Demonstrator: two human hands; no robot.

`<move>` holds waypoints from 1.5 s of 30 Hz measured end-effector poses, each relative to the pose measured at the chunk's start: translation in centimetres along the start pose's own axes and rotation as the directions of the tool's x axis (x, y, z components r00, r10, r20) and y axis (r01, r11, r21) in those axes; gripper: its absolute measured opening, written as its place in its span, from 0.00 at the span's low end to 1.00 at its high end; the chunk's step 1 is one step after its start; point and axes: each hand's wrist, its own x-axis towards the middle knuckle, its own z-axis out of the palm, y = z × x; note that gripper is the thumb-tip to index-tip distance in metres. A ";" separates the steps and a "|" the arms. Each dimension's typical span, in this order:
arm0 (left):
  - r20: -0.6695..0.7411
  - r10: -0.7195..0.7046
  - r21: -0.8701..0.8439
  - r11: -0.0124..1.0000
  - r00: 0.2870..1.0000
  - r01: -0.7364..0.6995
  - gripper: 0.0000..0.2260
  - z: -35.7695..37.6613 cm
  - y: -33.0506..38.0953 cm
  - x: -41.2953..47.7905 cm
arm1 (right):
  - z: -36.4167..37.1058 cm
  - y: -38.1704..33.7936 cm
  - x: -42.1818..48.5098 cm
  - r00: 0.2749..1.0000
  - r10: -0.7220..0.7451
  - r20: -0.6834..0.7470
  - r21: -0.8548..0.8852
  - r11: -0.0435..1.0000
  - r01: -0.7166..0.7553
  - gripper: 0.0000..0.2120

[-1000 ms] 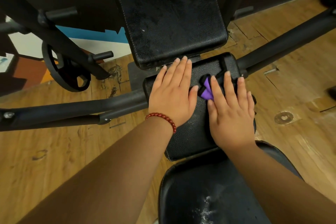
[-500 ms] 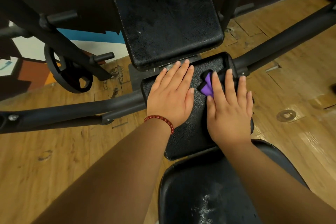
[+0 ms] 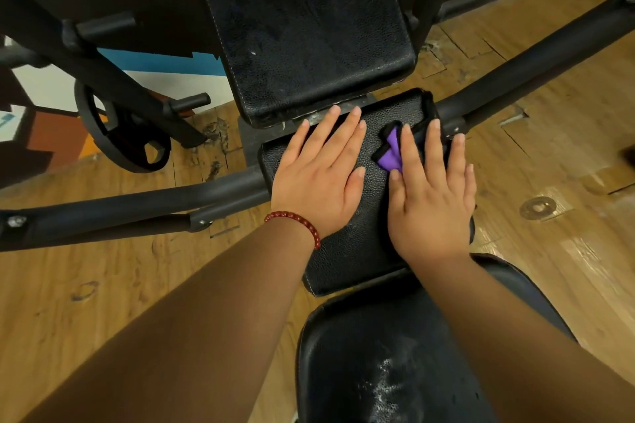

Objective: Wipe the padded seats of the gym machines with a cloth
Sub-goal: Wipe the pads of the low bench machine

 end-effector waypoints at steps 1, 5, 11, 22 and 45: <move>0.004 0.006 0.000 1.000 1.000 -0.006 0.25 0.0 0.0 0.0 | -0.1 -0.3 0.5 1.000 0.013 0.000 0.003 1.000 -0.013 0.25; -0.007 -0.003 -0.013 1.000 1.000 0.003 0.25 -0.1 0.0 0.0 | -0.5 -1.1 2.8 0.999 0.051 0.008 0.056 0.997 -0.051 0.25; -0.034 -0.032 -0.033 0.999 0.999 0.031 0.24 -0.3 0.2 -0.1 | 0.0 0.2 -1.9 0.999 0.050 0.012 0.041 0.998 -0.050 0.25; 0.048 0.006 -0.045 0.999 0.999 -0.004 0.26 -0.4 0.0 -3.7 | -0.5 -0.6 -1.4 0.989 0.140 0.046 0.067 0.987 -0.143 0.25; -0.071 -0.004 -0.119 0.993 0.997 -0.004 0.23 0.4 -0.2 -4.4 | 1.2 -2.3 -3.0 0.959 0.278 -0.048 0.113 0.956 -0.271 0.26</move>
